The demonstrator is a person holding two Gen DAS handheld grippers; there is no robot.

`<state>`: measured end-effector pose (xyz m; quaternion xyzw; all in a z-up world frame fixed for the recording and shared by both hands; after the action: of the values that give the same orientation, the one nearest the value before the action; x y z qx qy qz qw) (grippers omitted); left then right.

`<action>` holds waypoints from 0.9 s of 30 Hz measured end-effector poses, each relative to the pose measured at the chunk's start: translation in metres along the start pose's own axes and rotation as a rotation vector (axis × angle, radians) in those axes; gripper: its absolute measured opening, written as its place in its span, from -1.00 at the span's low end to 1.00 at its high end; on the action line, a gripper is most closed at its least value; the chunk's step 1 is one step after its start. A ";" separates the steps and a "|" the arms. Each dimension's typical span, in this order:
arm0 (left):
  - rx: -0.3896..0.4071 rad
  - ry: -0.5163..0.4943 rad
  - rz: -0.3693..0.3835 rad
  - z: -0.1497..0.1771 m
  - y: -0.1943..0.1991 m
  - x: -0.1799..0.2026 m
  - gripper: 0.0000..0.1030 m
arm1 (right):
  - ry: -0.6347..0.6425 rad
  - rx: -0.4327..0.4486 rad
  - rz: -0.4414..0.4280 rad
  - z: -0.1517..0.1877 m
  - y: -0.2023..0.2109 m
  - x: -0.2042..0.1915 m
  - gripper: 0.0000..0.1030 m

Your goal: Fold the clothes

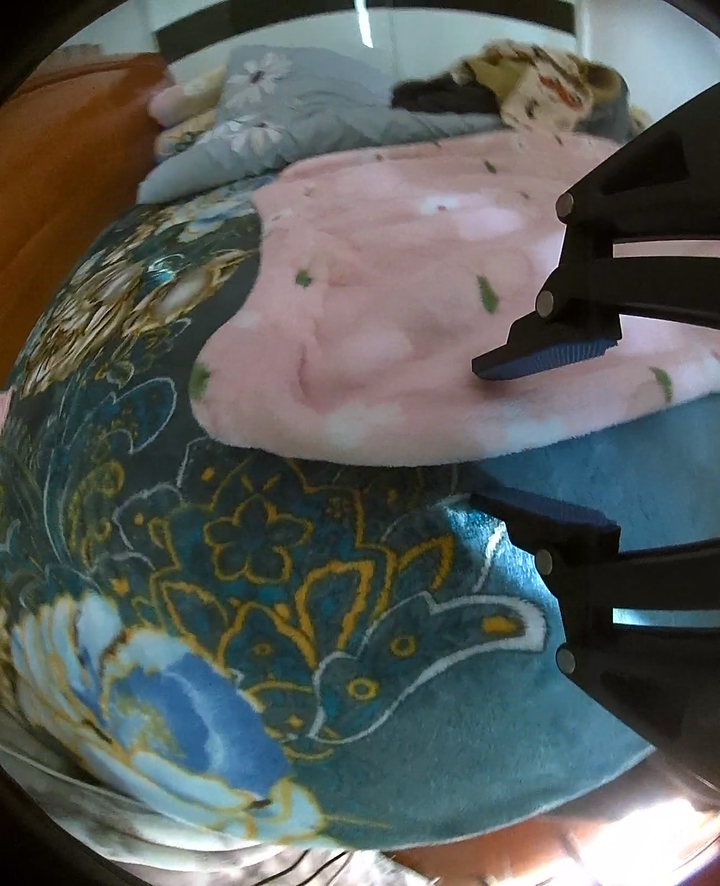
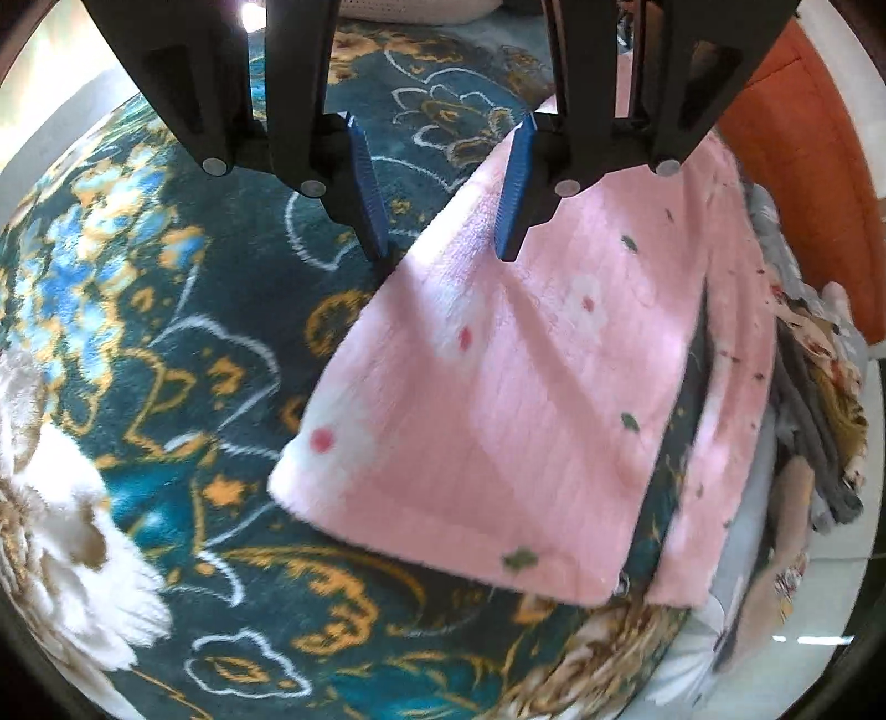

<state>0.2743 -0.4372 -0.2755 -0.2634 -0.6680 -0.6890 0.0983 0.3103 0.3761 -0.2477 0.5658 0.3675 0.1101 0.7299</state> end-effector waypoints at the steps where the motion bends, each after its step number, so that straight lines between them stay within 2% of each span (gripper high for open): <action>1: -0.001 0.005 0.014 -0.001 0.001 0.000 -0.14 | -0.002 0.008 -0.006 -0.001 0.000 -0.003 -0.49; 2: -0.003 0.009 0.028 -0.003 0.001 0.000 -0.14 | -0.006 0.016 -0.024 -0.003 0.000 -0.007 -0.83; 4: -0.006 0.019 0.055 -0.005 0.003 -0.001 -0.22 | 0.025 0.023 -0.054 -0.011 0.002 -0.021 -0.88; 5: -0.007 0.024 0.069 -0.006 0.004 -0.001 -0.33 | 0.044 0.026 -0.067 -0.016 0.004 -0.028 -0.89; 6: -0.013 0.010 0.071 -0.007 0.004 0.001 -0.76 | 0.063 0.029 -0.081 -0.020 0.005 -0.036 -0.90; 7: -0.015 -0.008 0.053 -0.007 0.006 0.005 -0.90 | 0.082 0.036 -0.105 -0.026 0.007 -0.044 -0.91; 9: -0.014 -0.032 0.029 -0.007 0.013 0.014 -0.90 | 0.116 0.058 -0.168 -0.042 0.014 -0.062 -0.92; 11: -0.019 -0.028 0.064 -0.012 0.023 0.031 -0.90 | 0.139 0.090 -0.240 -0.058 0.024 -0.080 -0.93; 13: -0.021 -0.048 0.106 -0.017 0.034 0.058 -0.90 | 0.133 0.128 -0.314 -0.078 0.031 -0.097 -0.93; 15: -0.031 -0.114 0.128 -0.022 0.037 0.102 -0.90 | 0.126 0.166 -0.372 -0.102 0.033 -0.119 -0.93; 18: -0.038 -0.204 0.144 -0.028 0.031 0.173 -0.90 | 0.127 0.209 -0.419 -0.138 0.028 -0.153 -0.93; 22: -0.034 -0.236 0.124 -0.042 0.008 0.246 -0.90 | 0.153 0.263 -0.467 -0.185 0.032 -0.202 -0.93; 27: -0.017 -0.317 0.050 -0.041 -0.024 0.310 -0.90 | 0.160 0.297 -0.451 -0.227 0.023 -0.246 -0.93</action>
<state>-0.0079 -0.4077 -0.1419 -0.3863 -0.6627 -0.6416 0.0068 -0.0081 0.4112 -0.1462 0.5599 0.5528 -0.0659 0.6136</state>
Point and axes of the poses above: each gripper's, at about its wrist camera, not at the fingertips, and y roughly against the way its jaws point, x to its right, z to its underside, the point moved 2 cm from there along -y, roughly the way its jaws point, and after that the axes turned 7 degrees about y, right-handed, at the moved point
